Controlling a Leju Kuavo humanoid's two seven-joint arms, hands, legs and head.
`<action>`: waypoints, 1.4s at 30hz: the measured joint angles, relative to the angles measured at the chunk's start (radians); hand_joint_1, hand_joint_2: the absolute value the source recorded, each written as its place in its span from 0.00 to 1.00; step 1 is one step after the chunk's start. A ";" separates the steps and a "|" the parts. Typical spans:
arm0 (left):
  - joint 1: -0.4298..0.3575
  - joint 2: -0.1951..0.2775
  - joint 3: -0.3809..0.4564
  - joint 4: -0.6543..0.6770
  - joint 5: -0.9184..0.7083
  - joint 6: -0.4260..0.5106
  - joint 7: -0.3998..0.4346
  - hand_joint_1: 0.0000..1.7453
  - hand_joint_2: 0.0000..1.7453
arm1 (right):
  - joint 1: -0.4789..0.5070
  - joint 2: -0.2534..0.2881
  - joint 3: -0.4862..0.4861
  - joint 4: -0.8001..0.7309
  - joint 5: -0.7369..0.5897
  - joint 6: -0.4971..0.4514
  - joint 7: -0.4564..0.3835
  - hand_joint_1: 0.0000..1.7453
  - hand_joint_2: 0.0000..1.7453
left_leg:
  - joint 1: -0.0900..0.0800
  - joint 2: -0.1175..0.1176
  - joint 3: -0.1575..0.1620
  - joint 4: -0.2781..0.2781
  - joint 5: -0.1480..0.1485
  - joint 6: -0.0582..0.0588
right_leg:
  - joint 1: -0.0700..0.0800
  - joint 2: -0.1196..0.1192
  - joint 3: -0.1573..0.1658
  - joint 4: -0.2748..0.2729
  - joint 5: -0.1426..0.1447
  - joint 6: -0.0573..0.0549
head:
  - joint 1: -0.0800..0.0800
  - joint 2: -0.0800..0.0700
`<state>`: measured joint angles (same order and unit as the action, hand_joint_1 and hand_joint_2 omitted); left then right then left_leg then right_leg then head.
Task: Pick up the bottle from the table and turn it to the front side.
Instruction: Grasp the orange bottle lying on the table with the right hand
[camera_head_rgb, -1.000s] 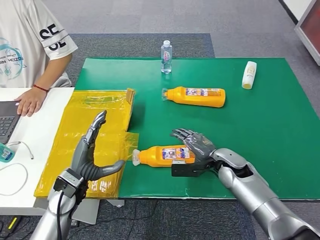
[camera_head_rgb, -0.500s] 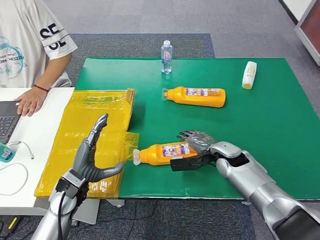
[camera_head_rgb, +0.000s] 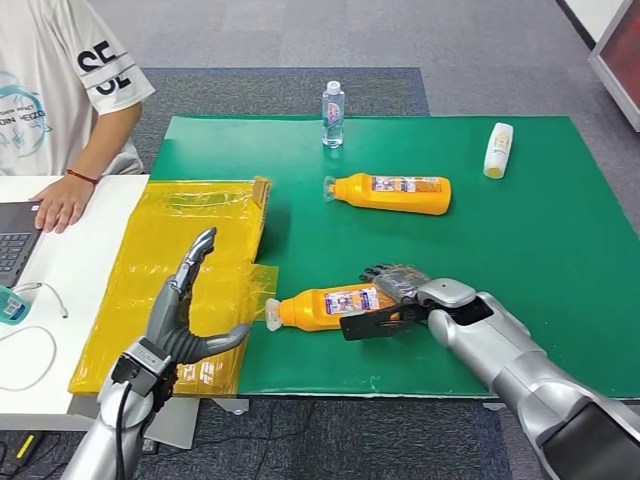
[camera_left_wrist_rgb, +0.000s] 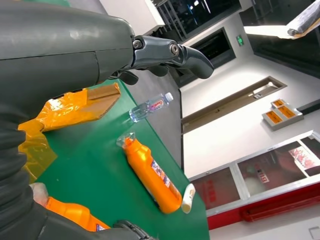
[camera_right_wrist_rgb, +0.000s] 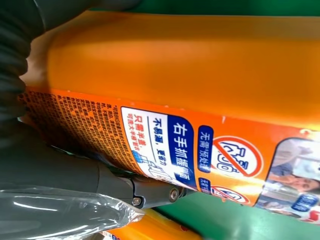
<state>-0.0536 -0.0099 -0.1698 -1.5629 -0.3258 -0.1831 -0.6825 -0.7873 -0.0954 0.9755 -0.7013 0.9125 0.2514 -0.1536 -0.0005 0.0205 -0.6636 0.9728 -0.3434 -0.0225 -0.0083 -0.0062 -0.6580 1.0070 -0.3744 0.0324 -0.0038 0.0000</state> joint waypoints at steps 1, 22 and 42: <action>0.000 0.000 0.000 0.000 0.000 0.000 0.000 0.00 1.00 | -0.001 0.001 0.001 0.002 0.000 0.000 0.000 0.00 1.00 | 0.000 0.000 0.000 0.000 0.000 0.000 | 0.000 0.000 0.000 0.000 0.000 0.000 | 0.000 0.000; -0.024 0.008 0.000 0.021 0.013 0.001 -0.012 0.00 1.00 | 0.018 -0.041 -0.073 0.041 -0.386 0.065 -0.203 1.00 1.00 | 0.000 0.000 0.001 0.000 0.001 0.001 | 0.000 0.000 0.000 0.000 0.002 0.000 | 0.000 0.000; -0.023 0.023 -0.002 0.043 0.025 0.005 -0.004 0.00 1.00 | 0.435 -0.127 -0.584 -0.156 -0.885 0.148 -0.386 1.00 1.00 | 0.000 -0.002 -0.002 0.000 -0.001 0.000 | 0.000 -0.001 -0.001 0.000 0.000 0.000 | 0.000 0.000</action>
<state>-0.0763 0.0134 -0.1720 -1.5204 -0.3007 -0.1784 -0.6862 -0.3521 -0.2226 0.3915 -0.8571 0.0271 0.3996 -0.5396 -0.0007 0.0189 -0.6652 0.9730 -0.3440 -0.0221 -0.0084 -0.0073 -0.6586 1.0065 -0.3744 0.0325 -0.0036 0.0000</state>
